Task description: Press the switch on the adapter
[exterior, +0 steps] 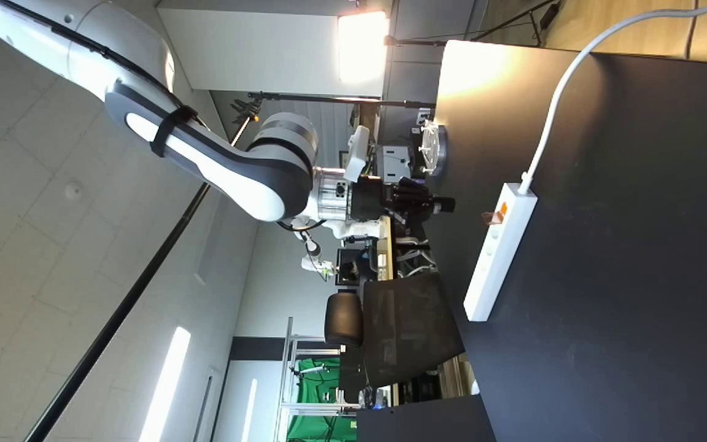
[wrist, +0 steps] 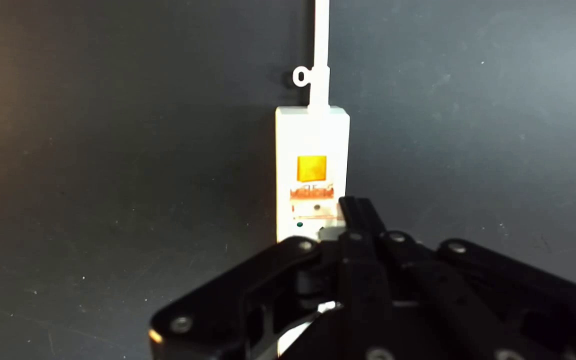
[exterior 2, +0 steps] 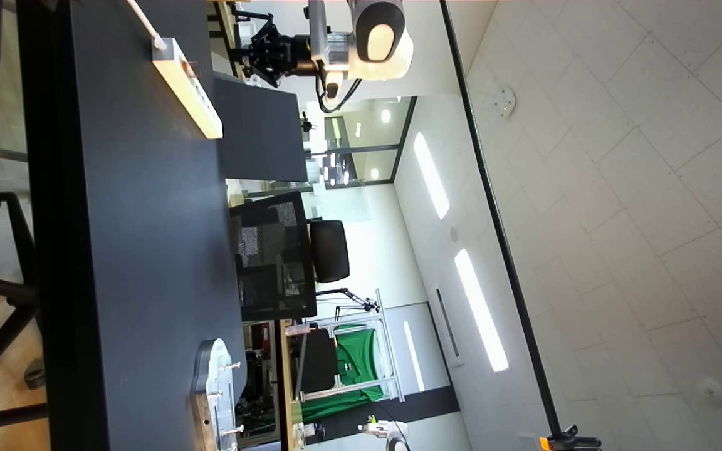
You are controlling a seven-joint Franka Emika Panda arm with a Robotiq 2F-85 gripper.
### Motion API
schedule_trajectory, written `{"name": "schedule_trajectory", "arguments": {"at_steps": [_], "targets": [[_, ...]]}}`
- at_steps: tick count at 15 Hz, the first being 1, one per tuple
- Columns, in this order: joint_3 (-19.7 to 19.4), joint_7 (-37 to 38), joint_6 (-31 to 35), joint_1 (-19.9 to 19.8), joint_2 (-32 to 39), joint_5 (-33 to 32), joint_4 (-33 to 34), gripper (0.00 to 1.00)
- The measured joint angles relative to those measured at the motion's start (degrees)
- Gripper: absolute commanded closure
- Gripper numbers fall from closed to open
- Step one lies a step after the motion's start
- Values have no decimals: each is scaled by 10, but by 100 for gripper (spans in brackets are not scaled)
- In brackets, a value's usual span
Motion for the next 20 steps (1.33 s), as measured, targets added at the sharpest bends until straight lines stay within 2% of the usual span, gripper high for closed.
{"name": "schedule_trajectory", "arguments": {"at_steps": [9, 14, 20], "targets": [[-1, 4, 0, 1, 4, -8, -1, 100], [-14, 55, 4, 19, 29, -52, 1, 100], [-20, 75, 24, 29, 67, -62, 11, 100]]}}
